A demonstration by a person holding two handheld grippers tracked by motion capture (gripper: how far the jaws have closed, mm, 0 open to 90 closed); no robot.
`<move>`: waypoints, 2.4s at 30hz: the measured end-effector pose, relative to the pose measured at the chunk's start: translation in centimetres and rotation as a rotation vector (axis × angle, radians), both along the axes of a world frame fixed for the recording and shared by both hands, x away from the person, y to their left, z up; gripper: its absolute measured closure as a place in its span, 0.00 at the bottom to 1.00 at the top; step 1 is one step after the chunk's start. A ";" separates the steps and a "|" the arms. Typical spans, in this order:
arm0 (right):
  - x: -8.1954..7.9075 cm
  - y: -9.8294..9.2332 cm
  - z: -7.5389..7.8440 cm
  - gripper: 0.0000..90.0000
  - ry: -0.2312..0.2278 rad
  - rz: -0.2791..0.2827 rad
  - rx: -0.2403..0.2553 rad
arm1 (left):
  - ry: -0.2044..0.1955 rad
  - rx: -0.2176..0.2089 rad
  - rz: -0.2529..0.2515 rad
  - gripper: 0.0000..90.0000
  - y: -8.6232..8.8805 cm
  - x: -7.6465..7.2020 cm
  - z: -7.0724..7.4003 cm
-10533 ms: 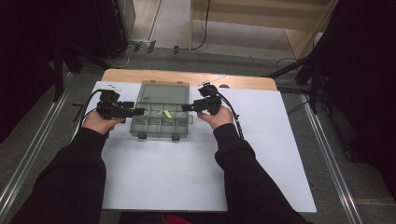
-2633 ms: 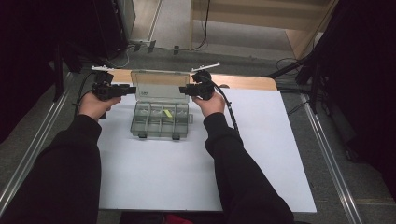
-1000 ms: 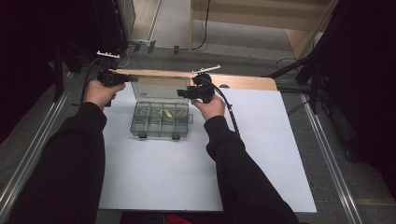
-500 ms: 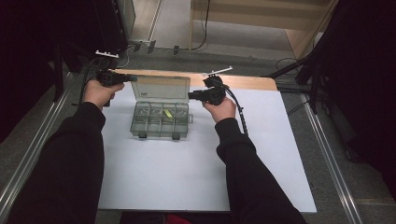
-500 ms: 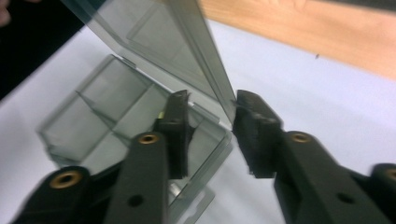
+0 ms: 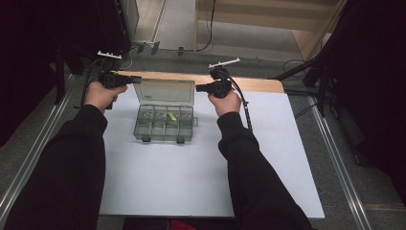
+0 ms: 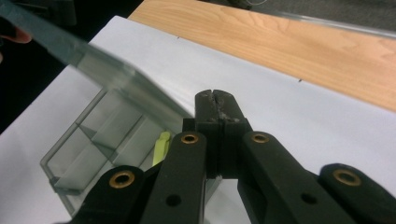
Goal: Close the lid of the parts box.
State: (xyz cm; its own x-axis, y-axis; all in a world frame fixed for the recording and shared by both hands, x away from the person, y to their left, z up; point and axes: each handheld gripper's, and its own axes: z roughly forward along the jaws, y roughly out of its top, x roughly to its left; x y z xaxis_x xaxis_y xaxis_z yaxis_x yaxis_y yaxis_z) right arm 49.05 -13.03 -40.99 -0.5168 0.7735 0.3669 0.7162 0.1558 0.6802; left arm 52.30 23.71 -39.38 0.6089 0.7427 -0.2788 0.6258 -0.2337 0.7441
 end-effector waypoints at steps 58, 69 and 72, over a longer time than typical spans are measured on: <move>-4.3 4.0 1.5 1.00 -0.010 0.225 0.006 | -0.003 -0.015 -0.199 0.99 -0.9 -6.0 0.4; -5.2 4.3 0.9 1.00 -0.004 0.255 0.002 | -0.026 -0.002 -0.226 0.99 -1.7 -7.5 -0.1; -5.5 4.5 0.5 1.00 -0.004 0.258 -0.001 | -0.020 -0.006 -0.227 0.99 -1.7 -7.8 -0.4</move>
